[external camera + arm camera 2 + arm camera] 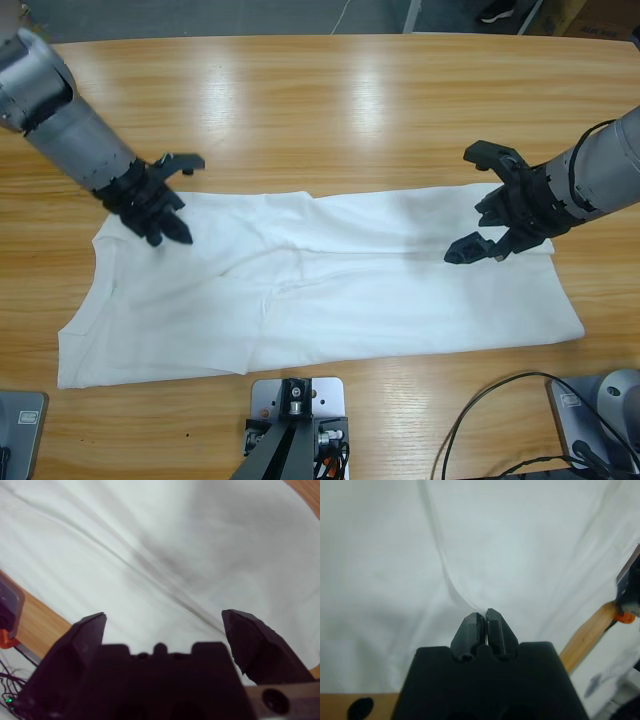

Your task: Fold clothes

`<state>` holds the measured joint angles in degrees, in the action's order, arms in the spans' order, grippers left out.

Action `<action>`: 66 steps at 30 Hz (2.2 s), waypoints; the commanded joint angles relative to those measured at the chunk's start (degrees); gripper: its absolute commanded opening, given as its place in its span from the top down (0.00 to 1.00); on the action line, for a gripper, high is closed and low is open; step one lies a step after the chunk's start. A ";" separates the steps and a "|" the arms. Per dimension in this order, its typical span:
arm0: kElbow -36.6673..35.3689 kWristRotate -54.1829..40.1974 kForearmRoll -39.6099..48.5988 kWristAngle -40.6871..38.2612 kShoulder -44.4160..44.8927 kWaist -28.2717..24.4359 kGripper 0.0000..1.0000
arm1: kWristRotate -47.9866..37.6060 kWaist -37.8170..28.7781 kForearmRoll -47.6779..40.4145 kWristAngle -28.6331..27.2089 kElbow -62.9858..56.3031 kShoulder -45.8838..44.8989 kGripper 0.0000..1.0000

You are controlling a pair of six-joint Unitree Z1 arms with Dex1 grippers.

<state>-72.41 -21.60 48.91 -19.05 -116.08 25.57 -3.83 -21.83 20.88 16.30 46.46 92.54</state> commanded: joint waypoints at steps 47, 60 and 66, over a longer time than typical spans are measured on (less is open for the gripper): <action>-18.33 1.86 2.50 16.44 -10.23 4.64 0.07 | -0.65 0.03 -2.69 -0.66 -5.01 -0.99 0.06; 0.65 35.47 7.87 20.36 12.09 3.83 0.00 | -0.47 0.03 -3.39 -0.48 -5.13 -0.83 0.06; 14.94 41.87 -5.11 19.24 20.95 2.55 0.00 | -0.47 0.03 -3.39 -0.31 -5.48 -1.70 0.06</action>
<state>-71.93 14.73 55.96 0.77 -103.45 29.22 -3.84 -21.83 17.85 16.30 43.00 92.44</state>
